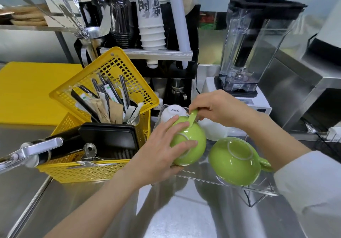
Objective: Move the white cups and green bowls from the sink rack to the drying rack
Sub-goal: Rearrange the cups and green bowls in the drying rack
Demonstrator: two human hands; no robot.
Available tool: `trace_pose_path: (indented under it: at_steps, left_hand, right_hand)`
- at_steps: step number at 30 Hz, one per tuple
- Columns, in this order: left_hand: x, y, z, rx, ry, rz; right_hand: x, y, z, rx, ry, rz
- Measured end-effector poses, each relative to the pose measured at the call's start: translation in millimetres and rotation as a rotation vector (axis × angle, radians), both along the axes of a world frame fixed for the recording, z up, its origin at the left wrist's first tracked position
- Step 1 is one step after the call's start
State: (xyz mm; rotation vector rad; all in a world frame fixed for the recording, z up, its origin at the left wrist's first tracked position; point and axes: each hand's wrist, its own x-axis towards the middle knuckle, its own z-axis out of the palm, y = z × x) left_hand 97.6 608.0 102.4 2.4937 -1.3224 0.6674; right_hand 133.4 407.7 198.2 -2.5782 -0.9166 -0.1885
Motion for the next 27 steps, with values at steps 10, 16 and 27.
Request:
trace_pose_path:
  at_steps: [10, 16, 27]
  left_hand:
    - [-15.7, -11.0, -1.7, -0.313, 0.416, 0.215]
    - [-0.1, 4.7, 10.1, -0.209, 0.583, 0.122]
    - [13.4, 10.6, 29.3, 0.058, 0.705, 0.034]
  right_hand:
    - [-10.5, -1.8, -8.8, -0.015, 0.080, -0.091]
    - [-21.5, -6.0, -16.8, -0.079, 0.132, -0.253]
    - [-36.3, -6.2, -42.6, -0.108, 0.256, -0.278]
